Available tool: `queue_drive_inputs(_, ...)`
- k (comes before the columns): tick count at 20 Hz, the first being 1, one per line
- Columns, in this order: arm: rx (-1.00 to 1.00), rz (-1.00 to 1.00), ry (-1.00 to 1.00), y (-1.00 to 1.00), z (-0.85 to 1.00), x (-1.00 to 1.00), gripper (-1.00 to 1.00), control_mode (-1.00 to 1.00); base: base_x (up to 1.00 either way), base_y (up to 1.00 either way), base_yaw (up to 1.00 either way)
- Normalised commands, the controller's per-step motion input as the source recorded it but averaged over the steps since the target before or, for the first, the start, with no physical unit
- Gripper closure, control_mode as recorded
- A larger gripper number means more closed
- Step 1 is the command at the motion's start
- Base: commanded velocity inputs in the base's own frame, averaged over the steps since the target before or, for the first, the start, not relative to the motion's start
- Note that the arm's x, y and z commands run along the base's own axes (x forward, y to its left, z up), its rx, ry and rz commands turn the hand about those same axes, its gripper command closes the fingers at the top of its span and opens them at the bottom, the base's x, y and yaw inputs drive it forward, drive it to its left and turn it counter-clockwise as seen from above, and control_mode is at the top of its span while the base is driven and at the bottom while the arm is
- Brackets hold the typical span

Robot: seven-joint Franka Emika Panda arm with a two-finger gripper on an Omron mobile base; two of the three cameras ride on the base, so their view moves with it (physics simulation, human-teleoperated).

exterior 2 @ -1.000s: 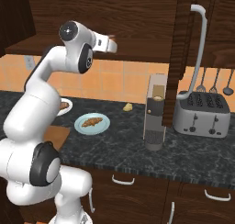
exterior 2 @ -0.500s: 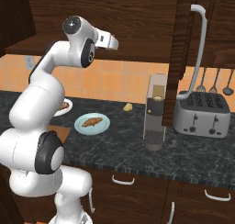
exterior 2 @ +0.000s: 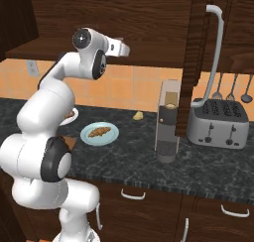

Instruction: From the different types of pastries on the counter, select a croissant and place it on the cutting board. Then retrieve a jar of jam from the cabinet and place it alongside the croissant on the cutting board.

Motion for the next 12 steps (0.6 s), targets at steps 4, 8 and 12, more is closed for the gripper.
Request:
queue_drive_inputs(4,0.0,0.0,0.08,0.0,0.01,0.21,-1.0,-1.0,0.0,0.0,0.0)
queue_drive_inputs(8,0.0,0.0,0.12,-0.01,0.0,0.21,-1.0,-1.0,0.0,0.0,0.0)
queue_drive_inputs(12,0.0,0.0,0.17,-0.06,0.05,0.27,-1.0,-1.0,0.0,0.0,0.0)
